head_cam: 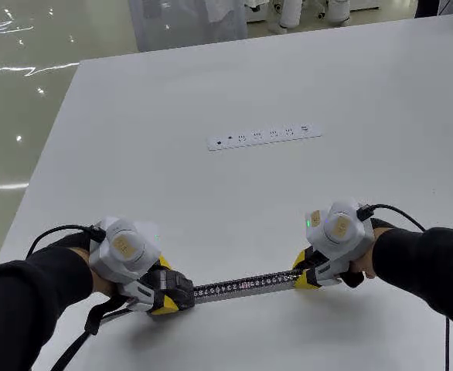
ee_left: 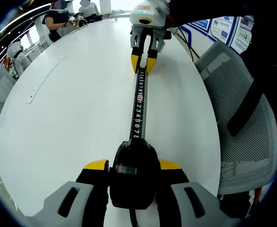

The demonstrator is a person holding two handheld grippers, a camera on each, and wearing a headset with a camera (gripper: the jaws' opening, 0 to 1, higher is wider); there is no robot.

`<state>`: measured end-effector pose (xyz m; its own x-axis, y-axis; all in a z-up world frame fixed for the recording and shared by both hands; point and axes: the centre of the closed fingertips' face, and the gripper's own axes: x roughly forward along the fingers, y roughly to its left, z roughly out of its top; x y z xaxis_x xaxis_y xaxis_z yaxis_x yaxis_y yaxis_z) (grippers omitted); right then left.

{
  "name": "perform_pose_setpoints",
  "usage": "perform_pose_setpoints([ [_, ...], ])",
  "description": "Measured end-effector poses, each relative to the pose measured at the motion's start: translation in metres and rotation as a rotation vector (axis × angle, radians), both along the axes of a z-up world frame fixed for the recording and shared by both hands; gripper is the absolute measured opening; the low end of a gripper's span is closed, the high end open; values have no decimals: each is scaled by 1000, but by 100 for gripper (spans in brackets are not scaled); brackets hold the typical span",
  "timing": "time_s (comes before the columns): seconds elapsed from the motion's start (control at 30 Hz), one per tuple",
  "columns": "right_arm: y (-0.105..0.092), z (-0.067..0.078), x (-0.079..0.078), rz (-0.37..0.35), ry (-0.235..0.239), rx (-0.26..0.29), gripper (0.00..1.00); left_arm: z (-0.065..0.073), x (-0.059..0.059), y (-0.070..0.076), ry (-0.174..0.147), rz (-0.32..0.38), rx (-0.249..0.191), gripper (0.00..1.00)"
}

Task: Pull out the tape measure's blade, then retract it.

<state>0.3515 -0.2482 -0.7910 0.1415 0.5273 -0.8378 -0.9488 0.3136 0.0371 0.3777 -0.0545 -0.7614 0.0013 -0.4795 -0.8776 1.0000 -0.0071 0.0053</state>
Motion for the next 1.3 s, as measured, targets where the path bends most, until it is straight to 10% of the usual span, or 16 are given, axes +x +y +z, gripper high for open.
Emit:
perform_pose_setpoints([
  [1.3, -21, 1, -1, -20, 7, 1, 9, 0, 1, 0, 3, 7, -1, 34],
])
